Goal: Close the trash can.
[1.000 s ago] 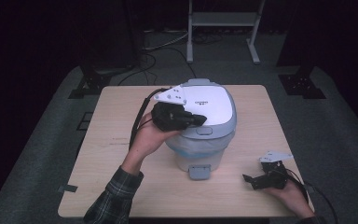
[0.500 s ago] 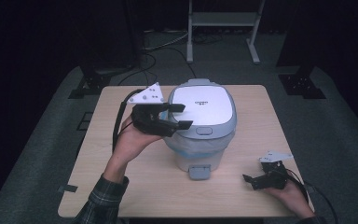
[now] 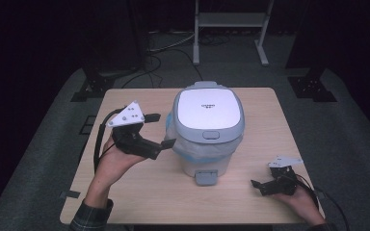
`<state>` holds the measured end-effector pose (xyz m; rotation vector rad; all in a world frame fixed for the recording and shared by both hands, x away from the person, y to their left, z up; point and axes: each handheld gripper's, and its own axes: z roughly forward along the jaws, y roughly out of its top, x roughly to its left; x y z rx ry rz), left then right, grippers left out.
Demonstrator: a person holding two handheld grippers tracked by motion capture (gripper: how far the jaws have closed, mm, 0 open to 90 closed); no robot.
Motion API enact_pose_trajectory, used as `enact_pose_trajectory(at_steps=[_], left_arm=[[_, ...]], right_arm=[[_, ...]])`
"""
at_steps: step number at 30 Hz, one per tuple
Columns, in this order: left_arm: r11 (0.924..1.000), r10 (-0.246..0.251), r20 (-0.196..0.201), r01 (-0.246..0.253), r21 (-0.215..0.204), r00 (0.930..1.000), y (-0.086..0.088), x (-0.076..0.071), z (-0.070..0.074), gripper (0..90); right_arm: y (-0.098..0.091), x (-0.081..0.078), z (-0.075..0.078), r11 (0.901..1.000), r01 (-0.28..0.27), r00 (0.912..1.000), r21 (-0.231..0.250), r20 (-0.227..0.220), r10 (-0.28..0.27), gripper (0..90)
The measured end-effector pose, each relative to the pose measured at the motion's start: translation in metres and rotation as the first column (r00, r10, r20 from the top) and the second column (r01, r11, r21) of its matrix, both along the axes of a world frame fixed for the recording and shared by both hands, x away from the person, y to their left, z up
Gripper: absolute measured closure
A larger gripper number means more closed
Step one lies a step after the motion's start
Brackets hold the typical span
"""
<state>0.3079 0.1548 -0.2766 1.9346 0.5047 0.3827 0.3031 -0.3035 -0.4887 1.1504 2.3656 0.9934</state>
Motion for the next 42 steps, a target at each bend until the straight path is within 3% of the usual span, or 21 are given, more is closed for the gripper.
enact_pose_trajectory(at_steps=[4, 8, 15, 23, 30, 35, 39, 42], left_arm=[[0.9997, 0.025, -0.028, -0.025, 0.008, 0.9993, 0.011, -0.002, -0.017, 2.2], [0.9979, 0.058, -0.027, -0.058, 0.028, 0.9979, 0.018, -0.004, -0.035, 0.4], [0.9902, 0.119, -0.025, -0.117, 0.076, 0.9925, 0.027, -0.006, -0.069, 0.3], [0.9823, 0.154, -0.066, -0.145, 0.119, 0.9859, 0.034, -0.007, -0.111, 0.3], [0.9676, 0.196, -0.097, -0.176, 0.181, 0.9759, 0.040, -0.007, -0.146, 0.3], [0.9570, 0.217, -0.121, -0.186, 0.222, 0.9687, 0.044, -0.004, -0.161, 0.3], [0.9540, 0.218, -0.153, -0.178, 0.241, 0.9638, 0.045, -0.003, -0.172, 0.3], [0.9442, 0.229, -0.177, -0.175, 0.279, 0.9572, 0.047, 0.000, -0.181, 0.3]], right_arm=[[0.000, 0.000, 0.000, 1.0000, 0.000, 1.0000, 0.000, 0.000, 0.000, 0.0], [0.000, 0.000, 0.000, 1.0000, 0.000, 1.0000, 0.000, 0.000, 0.000, 0.0], [0.000, 0.000, 0.000, 1.0000, 0.000, 1.0000, -0.001, 0.000, 0.000, 0.0], [0.000, 0.000, 0.000, 1.0000, 0.000, 1.0000, -0.001, 0.000, 0.000, 0.0], [0.000, 0.000, 0.000, 1.0000, 0.000, 1.0000, -0.001, -0.001, 0.000, 0.0], [0.000, 0.000, 0.000, 1.0000, 0.000, 1.0000, -0.001, 0.000, 0.000, 0.0], [0.000, 0.000, 0.000, 1.0000, 0.000, 1.0000, -0.001, 0.000, 0.000, 0.0], [0.000, 0.000, 0.000, 1.0000, 0.000, 1.0000, -0.001, -0.001, 0.000, 0.0]])
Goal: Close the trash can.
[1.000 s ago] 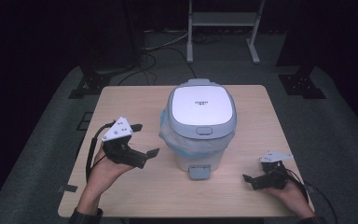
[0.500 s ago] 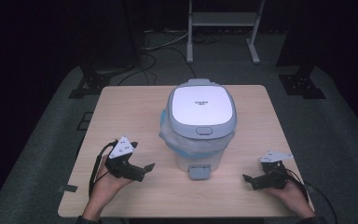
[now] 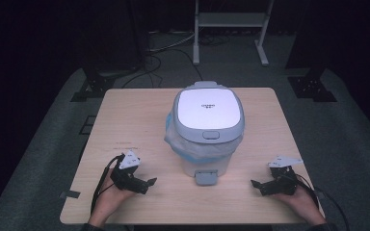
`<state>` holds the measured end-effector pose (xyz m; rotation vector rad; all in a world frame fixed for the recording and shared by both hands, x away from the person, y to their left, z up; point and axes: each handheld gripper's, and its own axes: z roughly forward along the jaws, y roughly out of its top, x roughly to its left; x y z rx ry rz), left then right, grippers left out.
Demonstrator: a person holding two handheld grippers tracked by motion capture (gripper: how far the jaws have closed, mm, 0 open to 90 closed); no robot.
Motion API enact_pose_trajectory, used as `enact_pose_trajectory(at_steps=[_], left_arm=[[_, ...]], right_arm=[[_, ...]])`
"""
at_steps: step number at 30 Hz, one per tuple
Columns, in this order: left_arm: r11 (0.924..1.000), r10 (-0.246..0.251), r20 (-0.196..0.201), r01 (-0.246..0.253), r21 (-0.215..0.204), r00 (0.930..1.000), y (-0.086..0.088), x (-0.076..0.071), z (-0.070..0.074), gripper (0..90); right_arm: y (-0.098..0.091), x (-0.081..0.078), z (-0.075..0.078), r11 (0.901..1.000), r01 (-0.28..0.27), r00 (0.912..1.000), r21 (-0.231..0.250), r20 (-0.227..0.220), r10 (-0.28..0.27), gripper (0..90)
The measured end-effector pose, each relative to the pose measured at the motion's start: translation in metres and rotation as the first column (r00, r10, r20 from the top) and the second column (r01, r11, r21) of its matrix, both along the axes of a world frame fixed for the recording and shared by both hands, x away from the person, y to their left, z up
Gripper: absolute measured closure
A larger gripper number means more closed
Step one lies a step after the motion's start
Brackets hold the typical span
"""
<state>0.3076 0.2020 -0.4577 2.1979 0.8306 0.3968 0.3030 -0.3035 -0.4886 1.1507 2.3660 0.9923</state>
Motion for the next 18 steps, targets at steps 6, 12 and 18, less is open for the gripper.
enact_pose_trajectory(at_steps=[6, 12, 18], left_arm=[[0.9974, 0.018, -0.035, -0.016, 0.071, 0.9992, 0.002, 0.004, -0.016, 0.3], [0.9989, 0.032, -0.045, -0.031, 0.035, 0.9985, 0.011, 0.007, -0.024, 0.0], [0.9996, 0.024, -0.031, -0.024, 0.018, 0.9992, 0.012, 0.007, -0.026, 0.0]], right_arm=[[0.000, 0.000, 0.000, 1.0000, 0.000, 1.0000, 0.000, 0.000, 0.000, 0.0], [0.000, 0.000, 0.000, 1.0000, 0.000, 1.0000, 0.000, 0.000, 0.000, 0.0], [0.000, 0.000, 0.000, 1.0000, 0.000, 1.0000, 0.001, 0.000, 0.000, 0.0]])
